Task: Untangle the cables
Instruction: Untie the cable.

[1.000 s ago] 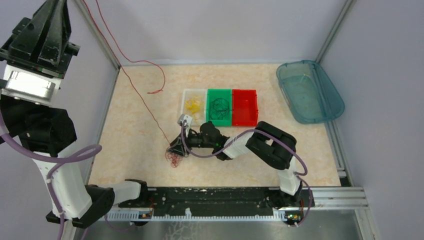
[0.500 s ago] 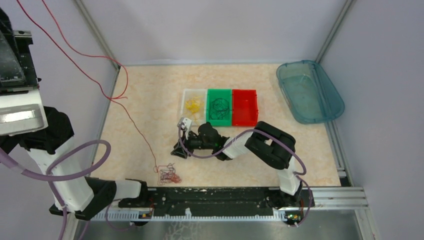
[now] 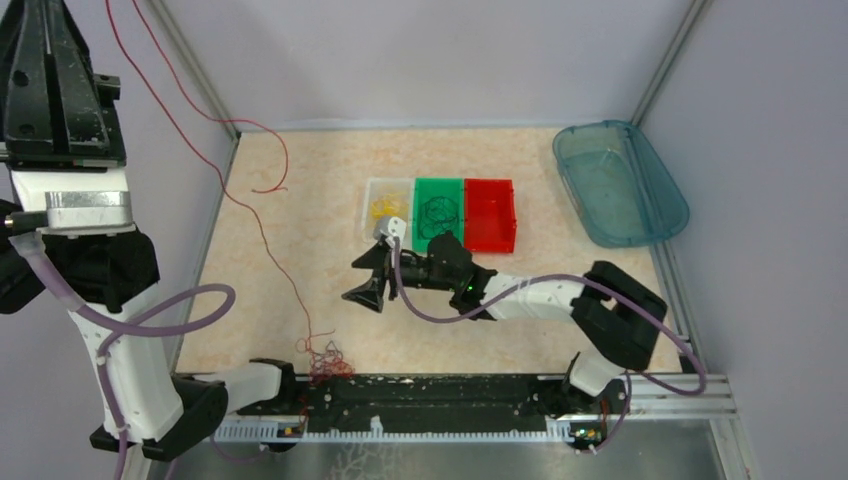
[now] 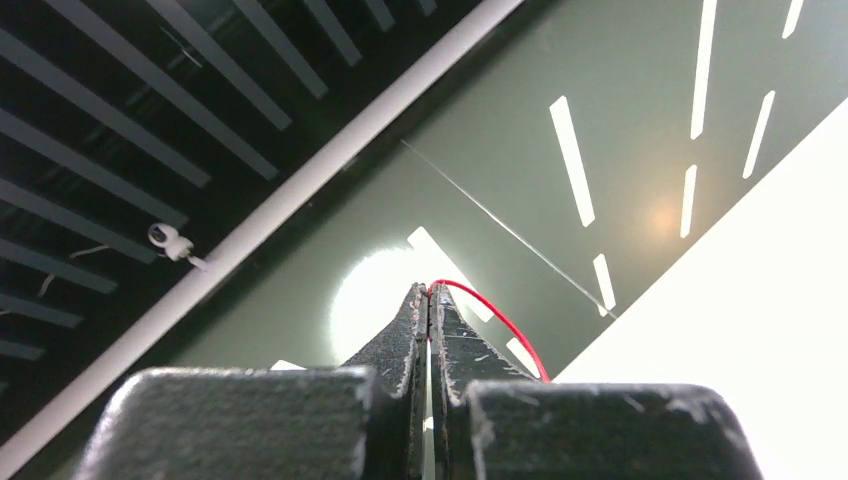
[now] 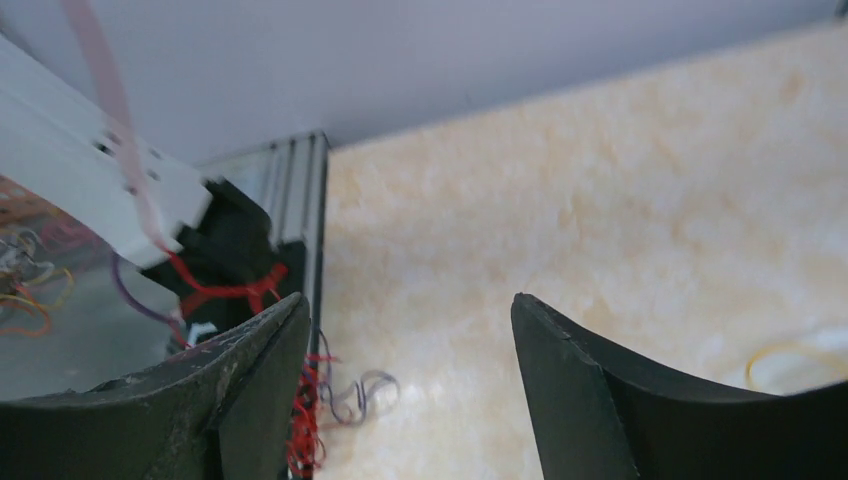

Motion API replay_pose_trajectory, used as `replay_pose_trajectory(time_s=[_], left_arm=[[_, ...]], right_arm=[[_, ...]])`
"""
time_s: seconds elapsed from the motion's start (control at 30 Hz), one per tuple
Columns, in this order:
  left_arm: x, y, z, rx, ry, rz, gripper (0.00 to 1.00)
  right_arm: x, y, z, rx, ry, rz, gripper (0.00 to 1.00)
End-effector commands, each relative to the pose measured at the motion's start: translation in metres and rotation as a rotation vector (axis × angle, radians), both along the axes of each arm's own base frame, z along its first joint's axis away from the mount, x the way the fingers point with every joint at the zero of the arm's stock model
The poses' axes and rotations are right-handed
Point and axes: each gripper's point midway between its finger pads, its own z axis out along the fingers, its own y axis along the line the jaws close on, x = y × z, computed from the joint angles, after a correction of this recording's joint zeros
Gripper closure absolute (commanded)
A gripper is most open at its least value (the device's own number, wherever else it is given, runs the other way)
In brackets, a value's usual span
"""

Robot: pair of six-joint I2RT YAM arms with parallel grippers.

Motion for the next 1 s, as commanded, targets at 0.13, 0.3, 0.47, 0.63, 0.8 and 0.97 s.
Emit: replay_pose_trajectory(time_s=[0.13, 0.3, 0.47, 0.63, 0.8, 0.97], left_arm=[[0.032, -0.005, -0.013, -0.008, 0.159, -0.054, 1.00], [0.053, -0.008, -0.018, -0.016, 0.270, -0.086, 1.00], [0.065, -0.010, -0.025, -0.028, 0.350, -0.114, 1.00], [0.080, -0.016, -0.042, -0.028, 0.471, -0.162, 1.00], [0.100, -0.021, -0.057, -0.025, 0.558, -0.179, 1.00], [0.104, -0.023, -0.053, -0.022, 0.546, -0.191, 1.00]], right_arm=[[-0.064, 0.017, 0.120, 0.240, -0.233, 0.207, 0.24], [-0.037, 0.042, 0.112, 0.221, -0.165, 0.092, 0.30], [0.006, 0.057, 0.082, 0.132, -0.138, -0.099, 0.50], [0.024, 0.034, 0.119, 0.204, -0.180, -0.155, 0.86], [0.032, 0.013, 0.157, 0.271, -0.163, -0.118, 0.58], [0.018, 0.003, 0.168, 0.271, -0.188, -0.053, 0.38]])
